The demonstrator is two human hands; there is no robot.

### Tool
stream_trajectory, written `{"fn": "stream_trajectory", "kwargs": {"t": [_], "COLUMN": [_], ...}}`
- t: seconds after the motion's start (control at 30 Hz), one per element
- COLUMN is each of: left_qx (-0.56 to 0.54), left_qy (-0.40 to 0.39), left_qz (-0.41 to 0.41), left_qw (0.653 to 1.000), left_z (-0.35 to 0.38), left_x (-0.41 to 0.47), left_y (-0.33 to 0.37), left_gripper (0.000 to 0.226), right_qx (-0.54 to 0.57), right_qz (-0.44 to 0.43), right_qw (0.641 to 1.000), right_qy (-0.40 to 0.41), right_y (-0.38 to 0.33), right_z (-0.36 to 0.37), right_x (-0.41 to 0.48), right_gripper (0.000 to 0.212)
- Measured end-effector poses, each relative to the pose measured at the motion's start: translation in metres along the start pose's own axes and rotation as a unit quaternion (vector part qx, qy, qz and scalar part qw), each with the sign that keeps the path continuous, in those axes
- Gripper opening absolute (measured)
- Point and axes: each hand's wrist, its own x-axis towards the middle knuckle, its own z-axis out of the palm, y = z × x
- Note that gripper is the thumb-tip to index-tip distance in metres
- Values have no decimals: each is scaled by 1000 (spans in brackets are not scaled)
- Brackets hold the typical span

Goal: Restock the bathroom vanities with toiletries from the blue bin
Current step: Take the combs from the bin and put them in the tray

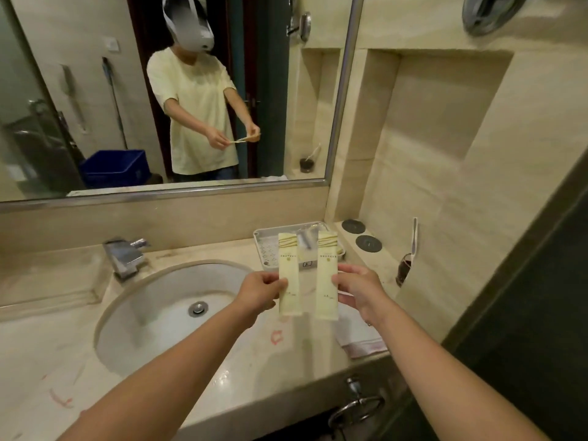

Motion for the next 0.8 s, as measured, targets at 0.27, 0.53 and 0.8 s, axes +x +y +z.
{"fn": "stream_trajectory", "kwargs": {"t": [0.27, 0.53, 0.8], "left_qx": [-4, -10, 3], "left_qy": [-17, 9, 15], "left_qz": [-16, -52, -99], "left_qw": [1000, 999, 995], "left_z": [14, 41, 78], "left_x": [85, 192, 294], "left_y": [12, 22, 6], "left_gripper": [17, 13, 22], "right_qx": [-18, -74, -143], "right_qz": [7, 11, 46], "right_qw": [999, 996, 987], "right_qy": [39, 46, 57], "right_y": [-19, -37, -25], "right_z": [-3, -4, -6], "right_x": [87, 209, 321], "right_gripper": [28, 30, 33]}}
